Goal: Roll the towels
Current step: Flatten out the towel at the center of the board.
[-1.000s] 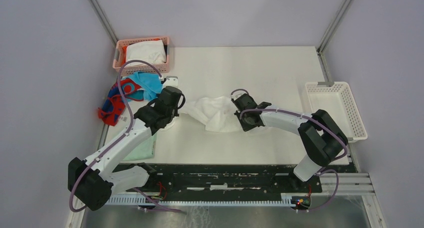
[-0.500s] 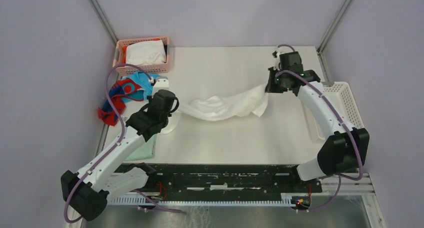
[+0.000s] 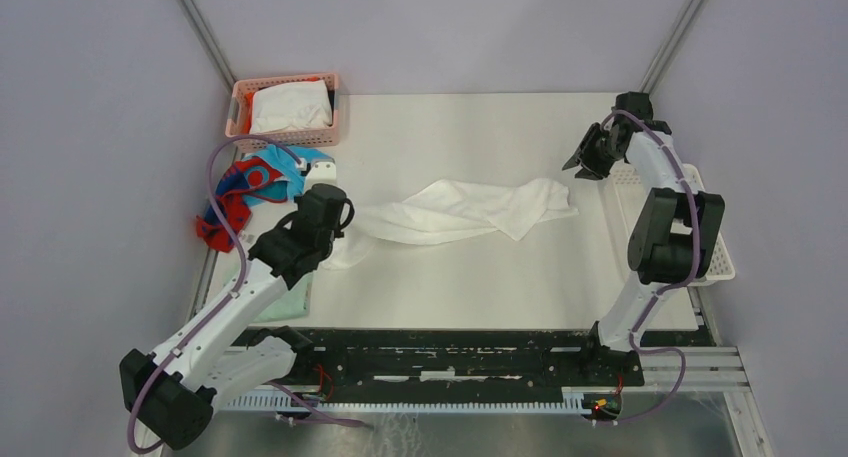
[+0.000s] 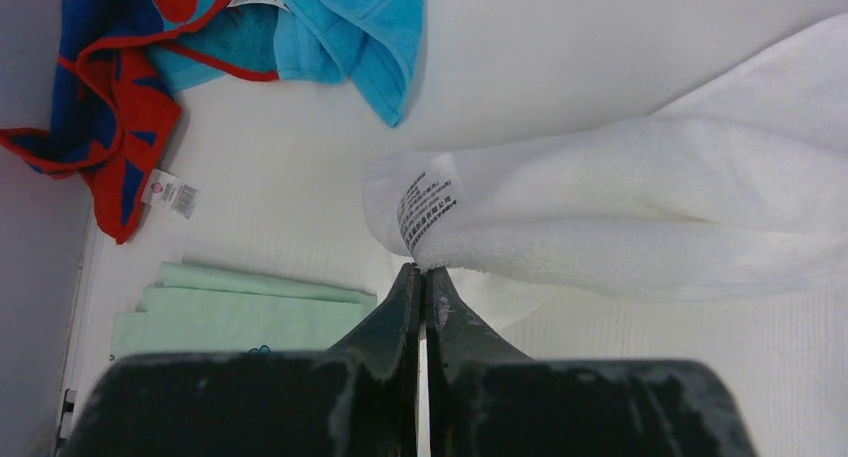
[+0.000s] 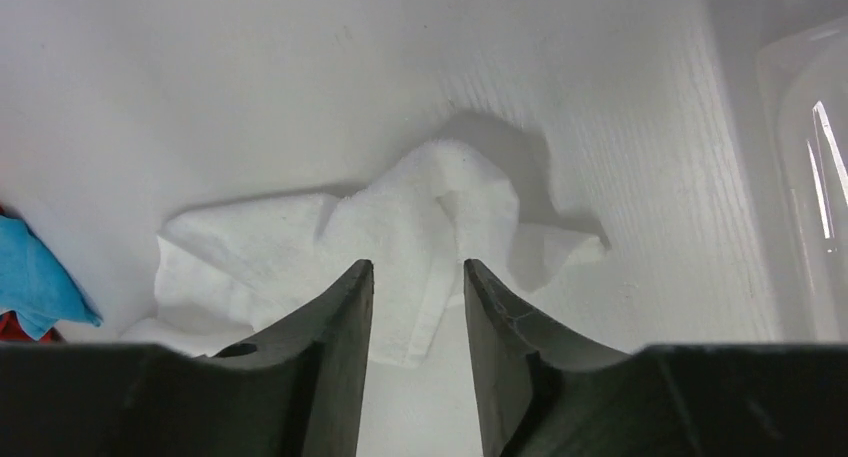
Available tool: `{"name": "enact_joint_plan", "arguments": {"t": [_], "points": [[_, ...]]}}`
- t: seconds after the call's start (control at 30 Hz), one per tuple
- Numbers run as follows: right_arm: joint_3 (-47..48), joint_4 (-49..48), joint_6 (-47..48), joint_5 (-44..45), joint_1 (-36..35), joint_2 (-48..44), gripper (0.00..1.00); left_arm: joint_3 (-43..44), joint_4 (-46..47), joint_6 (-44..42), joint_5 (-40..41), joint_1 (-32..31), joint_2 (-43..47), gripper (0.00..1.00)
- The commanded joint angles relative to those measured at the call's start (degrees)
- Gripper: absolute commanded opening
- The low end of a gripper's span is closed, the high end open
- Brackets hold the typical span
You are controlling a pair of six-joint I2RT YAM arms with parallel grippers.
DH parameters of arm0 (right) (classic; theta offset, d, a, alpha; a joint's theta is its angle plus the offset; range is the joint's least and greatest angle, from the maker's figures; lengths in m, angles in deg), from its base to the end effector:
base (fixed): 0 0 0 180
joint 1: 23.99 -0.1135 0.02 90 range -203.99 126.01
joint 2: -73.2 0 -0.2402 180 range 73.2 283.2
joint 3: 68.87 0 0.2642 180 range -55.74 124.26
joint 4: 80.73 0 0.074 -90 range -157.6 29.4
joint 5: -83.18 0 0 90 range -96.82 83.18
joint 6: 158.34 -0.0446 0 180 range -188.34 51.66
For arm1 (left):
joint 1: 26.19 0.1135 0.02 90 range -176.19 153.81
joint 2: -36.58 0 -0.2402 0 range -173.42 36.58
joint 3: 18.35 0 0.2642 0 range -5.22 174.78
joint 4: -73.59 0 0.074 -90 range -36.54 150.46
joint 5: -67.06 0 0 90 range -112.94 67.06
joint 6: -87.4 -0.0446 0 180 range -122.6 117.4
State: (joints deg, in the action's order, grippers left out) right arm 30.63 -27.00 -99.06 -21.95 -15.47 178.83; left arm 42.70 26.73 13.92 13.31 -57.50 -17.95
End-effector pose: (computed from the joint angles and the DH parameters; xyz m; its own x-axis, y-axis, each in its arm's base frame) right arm 0.4034 -0.0487 0.2154 -0.7284 0.6078 -0.3163 0.4484 0.7720 0.4505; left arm 0.2076 -0.0954 0.2679 -0.5399 0.0600 -0.8396 -0.1246 0.9808 0.1502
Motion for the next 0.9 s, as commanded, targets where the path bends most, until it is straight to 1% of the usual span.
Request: {"name": "enact_joint_plan", "arguments": {"t": [0.0,0.1,0.13,0.2,0.3,0.4,0.53,0.6,0.73,0.87], "points": [[2.8,1.0,4.2,2.2,-0.9,-1.5,0.5,0.5,3.6,-2.4,-4.5,0.3,-1.0,0.03],[-2.0,-0.1,7.7,3.7,-1.5,-5.3,0.56,0.8,3.6,-2.7,-5.1,0.5,-2.2,0.03],[-3.3,0.2,8.8,5.8,-2.0,-6.7,0.57,0.8,3.7,-2.7,-5.1,0.6,-2.4,0.03],[-6.1,0.8,10.7,8.9,-3.0,-7.8,0.58,0.9,3.5,-2.7,-4.8,1.1,-2.9,0.03],[-9.1,0.7,12.9,12.3,-3.4,-7.0,0.58,0.9,3.5,-2.8,-4.8,1.9,-3.3,0.03],[-10.2,0.9,14.7,14.9,-3.4,-5.5,0.58,0.8,3.6,-2.7,-5.0,2.2,-3.2,0.03],[-13.4,-1.2,16.4,16.3,-3.4,-4.3,0.57,0.8,3.3,-2.4,-4.3,2.7,-3.4,0.03],[-14.4,-1.8,17.0,17.5,-3.4,-3.1,0.55,0.7,3.3,-2.4,-4.5,2.9,-3.6,0.03],[-13.6,-2.6,18.3,17.3,-3.4,-0.5,0.49,0.9,3.3,-2.5,-5.2,3.5,-4.1,0.03],[-12.7,-3.7,18.9,16.9,-3.4,0.6,0.49,0.8,3.5,-2.6,-5.7,4.0,-4.2,0.03]]}}
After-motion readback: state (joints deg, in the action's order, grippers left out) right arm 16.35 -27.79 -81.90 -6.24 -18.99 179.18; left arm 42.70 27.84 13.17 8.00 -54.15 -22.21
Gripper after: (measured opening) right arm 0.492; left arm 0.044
